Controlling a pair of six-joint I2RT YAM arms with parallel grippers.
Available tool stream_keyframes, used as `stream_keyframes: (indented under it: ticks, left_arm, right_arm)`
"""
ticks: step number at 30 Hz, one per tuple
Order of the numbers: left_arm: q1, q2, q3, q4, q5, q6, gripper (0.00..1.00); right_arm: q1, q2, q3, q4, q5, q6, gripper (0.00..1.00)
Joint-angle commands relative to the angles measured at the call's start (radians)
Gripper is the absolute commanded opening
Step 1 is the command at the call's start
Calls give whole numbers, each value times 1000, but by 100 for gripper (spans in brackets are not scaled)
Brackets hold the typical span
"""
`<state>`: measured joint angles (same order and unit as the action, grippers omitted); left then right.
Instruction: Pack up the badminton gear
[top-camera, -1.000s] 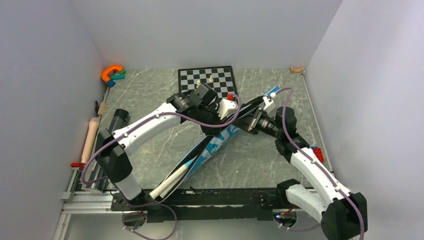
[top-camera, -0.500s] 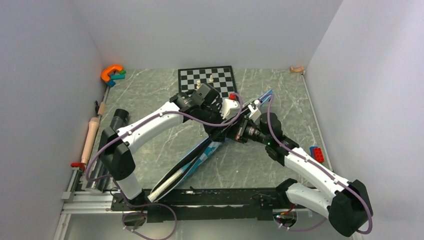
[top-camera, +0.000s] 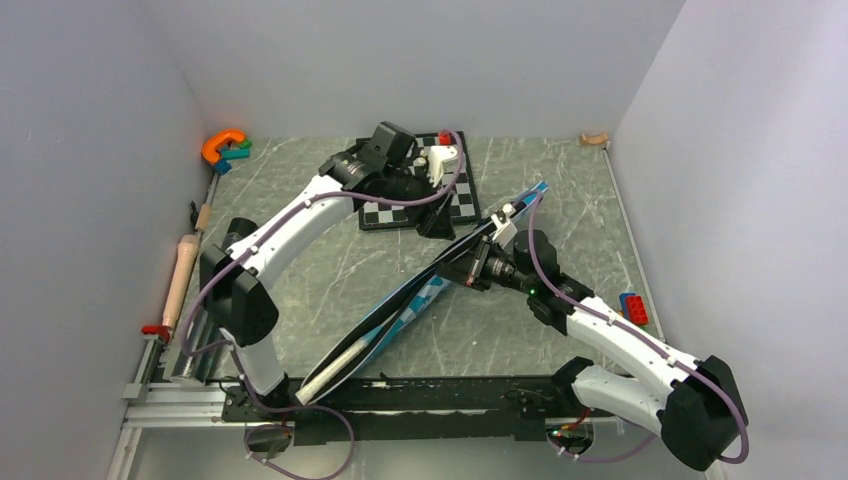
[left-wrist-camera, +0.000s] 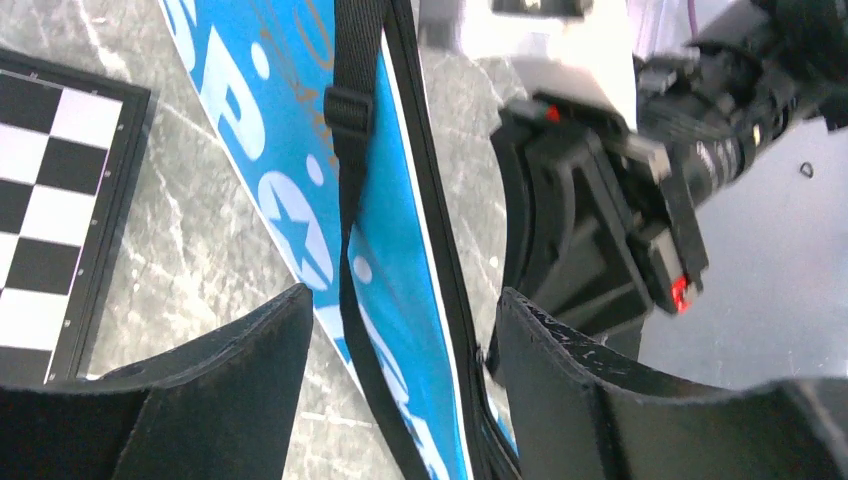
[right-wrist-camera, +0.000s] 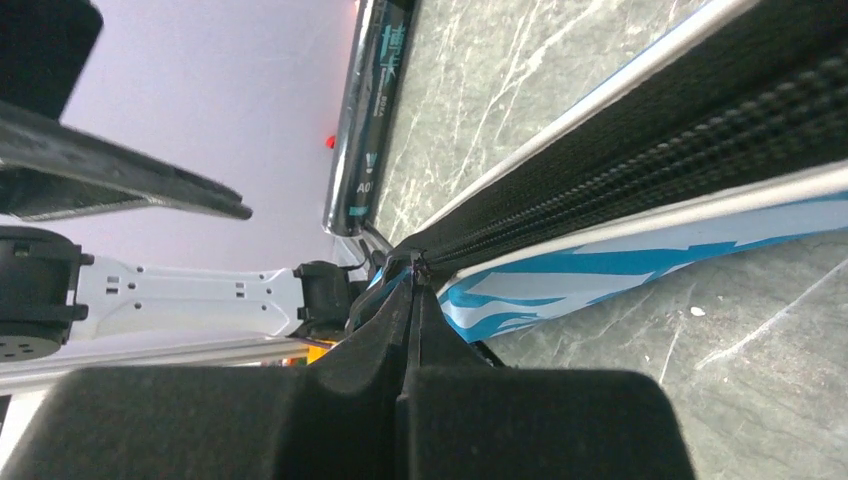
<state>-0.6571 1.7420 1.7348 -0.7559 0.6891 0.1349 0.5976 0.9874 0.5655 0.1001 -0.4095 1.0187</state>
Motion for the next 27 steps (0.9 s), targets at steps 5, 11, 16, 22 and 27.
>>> stream_keyframes:
  ticks: [5,11,16,22,27]
  left_arm:
    - [-62,129,88,10,45,-39,68]
    - [-90,138,31,-6,37,-14,63]
    - [-119,138,13,-15,-15,3,42]
    - [-135,201,109,-42,-47,-35,0]
    - [-134,237,220,2,-78,-104,0]
  right_arm:
    - [62,0,43,29,71,-20,0]
    - [91,-13,58,7,127,-23,0]
    - [128,-9,71,4,162,-23,0]
    - [199,-3,129,-59,206,-75,0]
    - [275,32,197,-158,221,-145,0]
